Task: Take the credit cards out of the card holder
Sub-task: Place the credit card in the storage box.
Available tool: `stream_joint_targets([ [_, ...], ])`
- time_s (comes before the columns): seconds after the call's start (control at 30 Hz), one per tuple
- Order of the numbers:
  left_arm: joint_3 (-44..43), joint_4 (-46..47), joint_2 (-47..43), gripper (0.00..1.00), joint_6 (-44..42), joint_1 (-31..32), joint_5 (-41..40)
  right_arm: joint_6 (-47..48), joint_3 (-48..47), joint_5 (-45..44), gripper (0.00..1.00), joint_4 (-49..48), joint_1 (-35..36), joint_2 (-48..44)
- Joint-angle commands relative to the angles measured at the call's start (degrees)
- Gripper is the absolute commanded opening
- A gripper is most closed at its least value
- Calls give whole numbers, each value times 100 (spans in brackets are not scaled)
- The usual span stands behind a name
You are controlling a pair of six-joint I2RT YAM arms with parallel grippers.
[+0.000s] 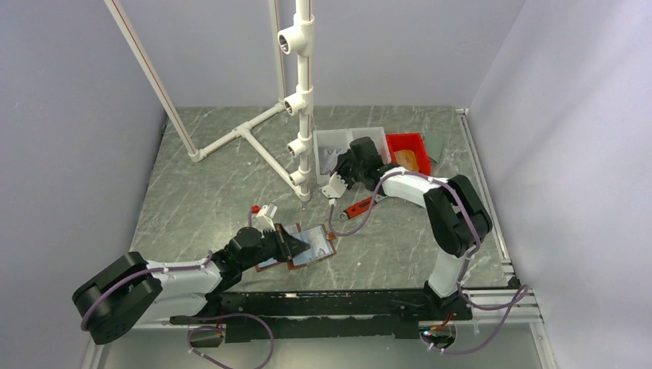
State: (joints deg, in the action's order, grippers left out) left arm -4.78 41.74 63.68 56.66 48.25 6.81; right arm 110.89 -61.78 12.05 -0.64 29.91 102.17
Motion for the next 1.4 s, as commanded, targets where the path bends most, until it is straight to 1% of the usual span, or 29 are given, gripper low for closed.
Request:
stream_joint_targets([
  [0.0,-195,197,63,0,-26,-44,134,369,-216,-147,10,-729,52,290],
  [0.07,-199,216,91,0,-17,-44,144,346,-225,-180,23,-948,59,448],
  [0.1,-199,239,98,0,-9,-45,157,325,-241,-199,32,-950,59,501],
  [0.13,-195,253,100,0,-7,-54,173,245,-265,-189,38,-892,56,515],
  [0.17,-191,264,96,0,1,-55,192,155,-311,-178,40,-726,58,489],
  [0.4,-121,424,155,0,11,-55,221,-333,-251,75,43,489,30,-189],
  [0.5,-128,560,247,0,11,-59,285,-785,-298,155,43,951,78,-493],
  [0.63,-148,782,399,0,28,-57,429,-1488,-514,403,43,1981,119,-913],
  [0.8,-161,971,567,0,53,-54,593,-2500,-429,1085,43,2902,129,-1606],
  [0.9,-224,992,631,0,51,-56,688,-3358,-349,1567,43,3422,129,-1994],
  [1.0,-345,894,637,0,17,-57,753,-4555,-271,2018,46,3804,120,-2334],
  [1.1,-460,861,691,0,-13,-59,782,-5210,-266,2639,46,4457,112,-2475],
  [1.17,-535,924,786,0,-15,-58,815,-5458,-104,3074,46,4652,111,-2564],
  [1.23,-607,1036,928,0,0,-61,855,-5570,126,3461,47,4624,57,-2711],
  [1.37,-722,1456,1386,0,91,-61,969,-5820,419,4013,49,4413,-422,-2920],
])
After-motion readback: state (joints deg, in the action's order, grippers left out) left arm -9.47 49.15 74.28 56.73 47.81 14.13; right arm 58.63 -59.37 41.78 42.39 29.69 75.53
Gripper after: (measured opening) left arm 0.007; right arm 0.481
